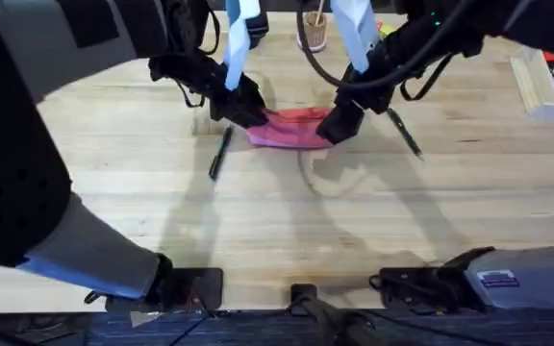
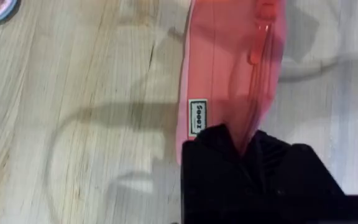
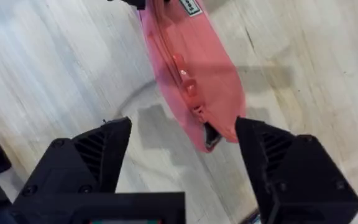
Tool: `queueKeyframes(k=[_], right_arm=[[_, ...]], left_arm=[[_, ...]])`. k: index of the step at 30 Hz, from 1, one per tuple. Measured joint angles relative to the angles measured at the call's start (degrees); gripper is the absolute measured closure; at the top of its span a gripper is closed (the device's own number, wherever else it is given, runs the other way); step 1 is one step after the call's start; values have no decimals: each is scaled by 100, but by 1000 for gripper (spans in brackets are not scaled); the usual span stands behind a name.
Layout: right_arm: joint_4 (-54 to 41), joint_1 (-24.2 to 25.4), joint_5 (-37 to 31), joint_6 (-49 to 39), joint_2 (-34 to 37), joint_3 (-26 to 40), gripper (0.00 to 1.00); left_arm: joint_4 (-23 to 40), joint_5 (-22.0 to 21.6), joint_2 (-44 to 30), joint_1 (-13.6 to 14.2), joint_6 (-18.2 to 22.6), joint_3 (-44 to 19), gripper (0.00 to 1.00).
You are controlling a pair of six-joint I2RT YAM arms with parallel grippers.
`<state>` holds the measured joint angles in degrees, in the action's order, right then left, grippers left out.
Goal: Unzip the bag, pick up the pens from the table one at a time and place them inside, then zip the bag closed.
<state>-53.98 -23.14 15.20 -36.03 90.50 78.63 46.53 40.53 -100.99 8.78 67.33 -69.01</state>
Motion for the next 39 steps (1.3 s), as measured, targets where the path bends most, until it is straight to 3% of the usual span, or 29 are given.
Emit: queueKeyframes(k=[18, 23, 28, 39], right_arm=[[577, 0, 116, -4, 639, 0, 5], [580, 0, 157, -7, 639, 0, 80], [577, -2, 285, -9, 639, 0, 41], [559, -7, 415, -14, 901, 0, 61]], left_arm=[[5, 0, 0, 0, 0, 0, 959], [6, 0, 0, 0, 0, 0, 958], [8, 0, 0, 0, 0, 0, 958], [11, 0, 0, 0, 0, 0, 958]])
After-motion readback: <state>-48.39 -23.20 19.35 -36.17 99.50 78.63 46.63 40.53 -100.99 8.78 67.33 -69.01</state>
